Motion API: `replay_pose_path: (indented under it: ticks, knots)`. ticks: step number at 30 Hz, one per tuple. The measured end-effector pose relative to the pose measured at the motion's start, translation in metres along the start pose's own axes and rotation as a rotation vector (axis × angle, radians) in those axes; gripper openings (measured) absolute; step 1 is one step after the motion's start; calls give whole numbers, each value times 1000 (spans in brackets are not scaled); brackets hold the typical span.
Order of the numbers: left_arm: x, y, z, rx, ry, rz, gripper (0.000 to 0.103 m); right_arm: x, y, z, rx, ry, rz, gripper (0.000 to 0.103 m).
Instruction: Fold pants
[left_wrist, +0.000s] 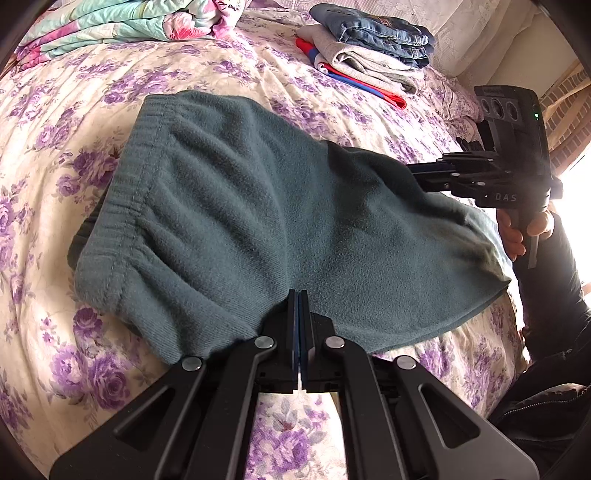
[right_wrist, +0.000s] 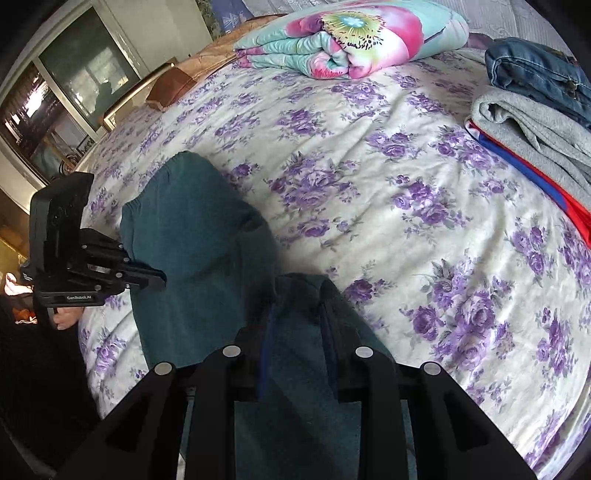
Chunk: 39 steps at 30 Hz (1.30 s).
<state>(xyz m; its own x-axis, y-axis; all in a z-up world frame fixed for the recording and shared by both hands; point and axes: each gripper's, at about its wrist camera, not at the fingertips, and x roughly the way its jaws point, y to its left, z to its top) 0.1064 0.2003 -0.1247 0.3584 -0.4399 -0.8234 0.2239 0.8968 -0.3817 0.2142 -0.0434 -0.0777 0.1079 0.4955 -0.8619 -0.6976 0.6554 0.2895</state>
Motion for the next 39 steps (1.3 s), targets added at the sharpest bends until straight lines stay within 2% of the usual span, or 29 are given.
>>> replay_pose_path:
  ticks: [3, 5, 7, 10, 13, 14, 17, 18, 20, 23, 24, 25, 27, 28, 30, 32, 34, 35, 37, 39]
  knots:
    - [0, 0, 0, 0, 0, -1, 2, 16, 1, -1, 6, 38, -21, 26]
    - [0, 1, 0, -1, 0, -4, 2, 17, 5, -1, -11, 31, -43, 26]
    - [0, 1, 0, 1, 0, -3, 2, 15, 8, -2, -10, 15, -90, 6]
    - [-1, 1, 1, -13, 5, 3, 1, 5, 21, 2, -27, -15, -206, 5]
    - [0, -12, 6, 8, 24, 90, 1, -16, 7, 18, 25, -83, -282, 5]
    - [1, -15, 7, 15, 28, 110, 1, -15, 0, 22, 48, -80, -275, 5]
    - [8, -15, 11, 8, 35, 131, 2, 29, -19, 23, 91, 26, -247, 5]
    - [7, -14, 11, 4, 34, 129, 2, 29, -19, 23, 74, -12, -240, 6]
    - [7, -10, 9, -7, 27, 114, 2, 26, -23, 24, 85, 1, -209, 6]
    - [4, -12, 11, -17, 42, 115, 1, 20, -33, 21, 146, 2, -148, 10]
    - [1, -17, 14, -11, 52, 127, 1, 13, -35, 21, 166, 0, -144, 16]
    - [-5, -25, 20, 12, 52, 145, 1, 3, -35, 20, 188, -19, -144, 22]
    - [-22, -50, 35, 81, 12, 163, 1, -27, -29, 14, 213, -101, -156, 23]
    - [-30, -69, 47, 124, -8, 161, 1, -47, -26, 12, 221, -150, -166, 30]
    - [-29, -94, 69, 142, -5, 119, 4, -73, -19, 4, 225, -194, -214, 38]
    - [-9, -113, 94, 142, 36, 39, 5, -88, -10, -12, 222, -178, -268, 38]
    - [30, -127, 119, 123, 105, -46, 5, -93, -3, -32, 237, -143, -309, 38]
    - [47, -134, 126, 126, 134, -51, 3, -96, 1, -47, 246, -125, -319, 37]
    - [84, -141, 138, 128, 170, -16, 0, -101, 10, -70, 255, -116, -321, 27]
    - [115, -137, 143, 115, 212, 31, 0, -108, 23, -92, 259, -129, -323, 26]
